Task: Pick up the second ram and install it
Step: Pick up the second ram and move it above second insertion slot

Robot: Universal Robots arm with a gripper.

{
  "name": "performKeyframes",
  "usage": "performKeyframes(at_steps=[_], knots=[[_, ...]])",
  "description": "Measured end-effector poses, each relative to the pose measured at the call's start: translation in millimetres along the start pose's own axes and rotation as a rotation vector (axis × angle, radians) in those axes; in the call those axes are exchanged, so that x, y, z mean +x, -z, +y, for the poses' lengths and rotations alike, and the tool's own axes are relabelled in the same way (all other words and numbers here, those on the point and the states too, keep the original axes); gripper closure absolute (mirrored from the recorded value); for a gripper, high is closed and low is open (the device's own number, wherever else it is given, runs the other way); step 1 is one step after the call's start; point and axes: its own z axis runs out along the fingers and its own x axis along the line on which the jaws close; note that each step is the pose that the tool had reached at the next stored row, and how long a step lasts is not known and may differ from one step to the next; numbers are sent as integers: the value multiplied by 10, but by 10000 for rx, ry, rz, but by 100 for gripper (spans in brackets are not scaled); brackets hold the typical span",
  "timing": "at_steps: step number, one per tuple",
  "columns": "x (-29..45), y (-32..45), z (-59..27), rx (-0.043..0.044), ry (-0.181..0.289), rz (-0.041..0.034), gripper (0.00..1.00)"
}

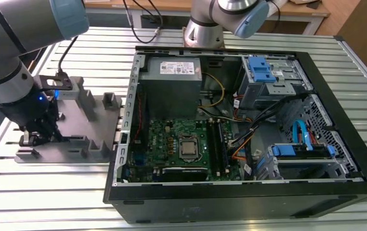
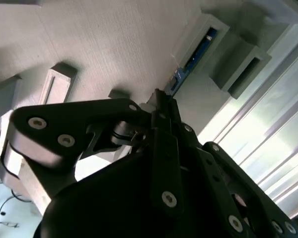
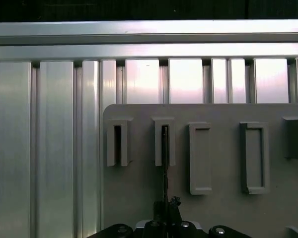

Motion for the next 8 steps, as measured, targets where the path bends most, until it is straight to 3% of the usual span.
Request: performKeyframes(at_steps=[8], knots=[[0, 0, 0, 0, 0, -2, 86]])
